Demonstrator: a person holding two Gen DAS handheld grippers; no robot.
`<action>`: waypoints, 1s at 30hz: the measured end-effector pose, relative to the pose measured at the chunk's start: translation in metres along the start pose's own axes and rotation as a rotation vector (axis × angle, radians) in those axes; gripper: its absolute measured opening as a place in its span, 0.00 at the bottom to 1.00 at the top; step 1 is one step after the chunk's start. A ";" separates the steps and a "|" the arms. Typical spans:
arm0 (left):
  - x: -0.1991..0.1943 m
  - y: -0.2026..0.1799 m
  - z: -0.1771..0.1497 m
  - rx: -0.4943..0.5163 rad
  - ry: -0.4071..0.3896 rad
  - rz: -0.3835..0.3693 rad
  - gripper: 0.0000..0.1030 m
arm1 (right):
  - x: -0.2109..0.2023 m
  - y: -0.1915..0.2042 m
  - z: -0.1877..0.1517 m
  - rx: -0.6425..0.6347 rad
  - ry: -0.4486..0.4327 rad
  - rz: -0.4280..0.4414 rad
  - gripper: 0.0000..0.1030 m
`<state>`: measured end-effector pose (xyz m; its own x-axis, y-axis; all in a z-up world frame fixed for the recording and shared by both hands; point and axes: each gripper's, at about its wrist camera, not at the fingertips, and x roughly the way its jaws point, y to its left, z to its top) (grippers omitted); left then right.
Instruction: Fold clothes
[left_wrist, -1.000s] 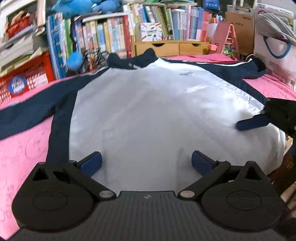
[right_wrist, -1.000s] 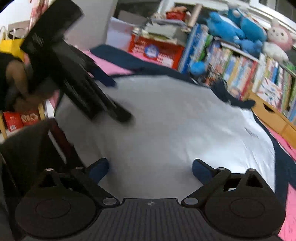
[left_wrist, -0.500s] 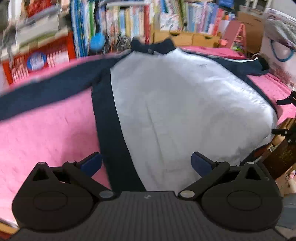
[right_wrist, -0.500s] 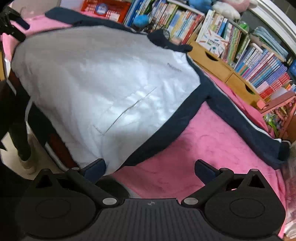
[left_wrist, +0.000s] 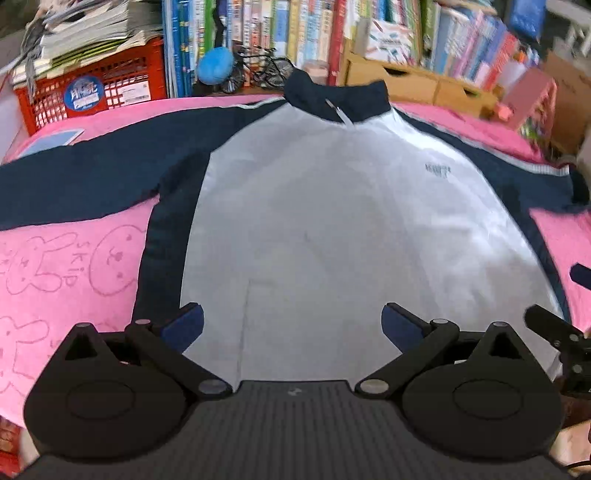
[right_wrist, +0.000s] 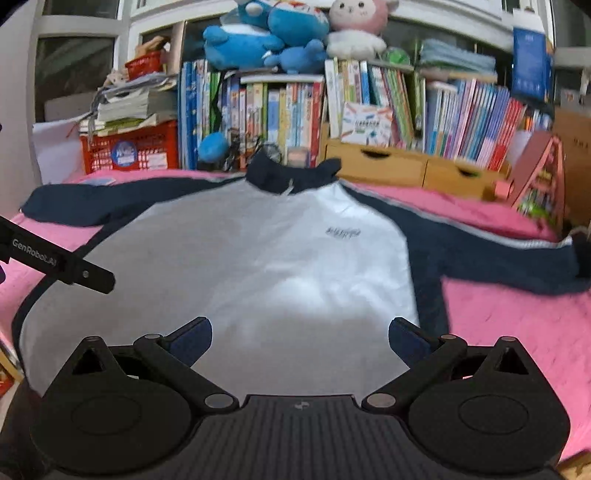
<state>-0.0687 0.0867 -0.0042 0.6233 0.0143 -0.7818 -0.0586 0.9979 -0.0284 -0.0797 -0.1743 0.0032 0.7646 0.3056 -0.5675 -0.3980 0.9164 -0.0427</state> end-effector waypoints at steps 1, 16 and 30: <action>-0.001 -0.003 -0.004 0.015 0.002 0.014 1.00 | 0.001 0.003 -0.005 0.001 0.010 -0.005 1.00; -0.010 -0.010 -0.037 0.041 0.012 0.000 1.00 | -0.027 0.001 -0.034 0.046 0.048 -0.084 1.00; -0.012 -0.011 -0.047 0.053 0.026 -0.007 1.00 | -0.031 -0.003 -0.037 0.069 0.079 -0.093 1.00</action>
<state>-0.1126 0.0720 -0.0237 0.6035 0.0062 -0.7974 -0.0123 0.9999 -0.0016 -0.1208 -0.1957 -0.0097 0.7530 0.1993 -0.6271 -0.2888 0.9564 -0.0428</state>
